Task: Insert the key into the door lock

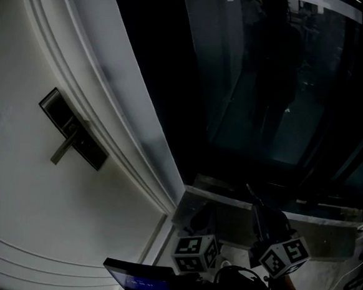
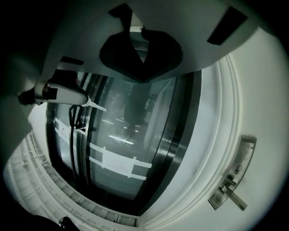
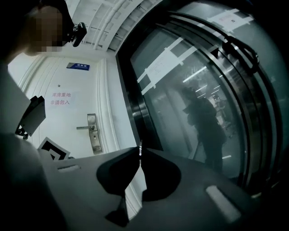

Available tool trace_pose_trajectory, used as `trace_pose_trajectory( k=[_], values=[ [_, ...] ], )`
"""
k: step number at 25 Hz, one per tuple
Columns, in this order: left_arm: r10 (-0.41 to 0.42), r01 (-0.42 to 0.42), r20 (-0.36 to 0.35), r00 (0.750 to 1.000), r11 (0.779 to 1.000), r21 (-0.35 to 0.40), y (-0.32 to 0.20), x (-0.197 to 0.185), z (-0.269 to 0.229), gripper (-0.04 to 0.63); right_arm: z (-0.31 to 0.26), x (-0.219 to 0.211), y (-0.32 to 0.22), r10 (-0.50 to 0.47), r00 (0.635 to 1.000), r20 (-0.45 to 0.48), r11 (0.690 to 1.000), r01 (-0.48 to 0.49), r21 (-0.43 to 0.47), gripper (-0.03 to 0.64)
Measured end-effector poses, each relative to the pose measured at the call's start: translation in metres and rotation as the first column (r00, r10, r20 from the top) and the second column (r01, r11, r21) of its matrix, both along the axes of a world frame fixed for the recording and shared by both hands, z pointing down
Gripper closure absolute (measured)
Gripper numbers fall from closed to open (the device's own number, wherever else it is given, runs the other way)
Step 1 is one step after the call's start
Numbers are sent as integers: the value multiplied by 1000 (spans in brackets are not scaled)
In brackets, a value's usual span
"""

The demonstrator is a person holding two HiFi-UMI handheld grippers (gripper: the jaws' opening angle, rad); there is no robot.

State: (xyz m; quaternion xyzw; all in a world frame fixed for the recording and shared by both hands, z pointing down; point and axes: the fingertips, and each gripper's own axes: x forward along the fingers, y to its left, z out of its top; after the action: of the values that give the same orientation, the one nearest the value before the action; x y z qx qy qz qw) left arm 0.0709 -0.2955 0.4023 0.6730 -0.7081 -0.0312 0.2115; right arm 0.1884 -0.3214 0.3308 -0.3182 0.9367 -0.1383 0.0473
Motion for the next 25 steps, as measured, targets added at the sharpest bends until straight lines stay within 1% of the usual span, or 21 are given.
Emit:
trace_pose_trajectory(
  k=[2,4,7,10,12,15,18,22,23,25],
  values=[
    [-73,73,1,997,997,0,7,-16,0,595,3,-17,-2,-67,998,2,998,67,-6,604],
    [-154,154,8,988,988,-6,19,-34,3,595,6,-36,-1,-138,990,1,990,138,-13,604],
    [-267,268,18,963,963,-14,40,-60,5,595,10,-65,7,-247,969,8,969,247,-18,604],
    [-350,351,20,936,936,-19,60,-81,6,595,13,-93,20,-345,938,19,938,346,-17,604],
    [-411,411,16,912,911,-19,77,-94,6,595,14,-111,33,-413,911,15,911,413,-21,604],
    [-509,509,14,861,861,-26,106,-115,10,595,18,-139,52,-510,860,7,860,510,-25,604],
    [-578,578,5,816,815,-44,133,-132,21,595,22,-166,70,-585,811,-4,811,585,-35,604],
    [-664,664,-3,747,747,-37,167,-161,16,595,21,-202,99,-666,746,-8,746,665,-36,604],
    [-677,676,-5,736,736,-37,173,-168,17,595,21,-211,106,-680,733,-7,733,680,-34,604],
    [-689,688,-7,725,724,-38,182,-182,20,595,20,-228,115,-700,714,-9,714,700,-25,604]
  ],
)
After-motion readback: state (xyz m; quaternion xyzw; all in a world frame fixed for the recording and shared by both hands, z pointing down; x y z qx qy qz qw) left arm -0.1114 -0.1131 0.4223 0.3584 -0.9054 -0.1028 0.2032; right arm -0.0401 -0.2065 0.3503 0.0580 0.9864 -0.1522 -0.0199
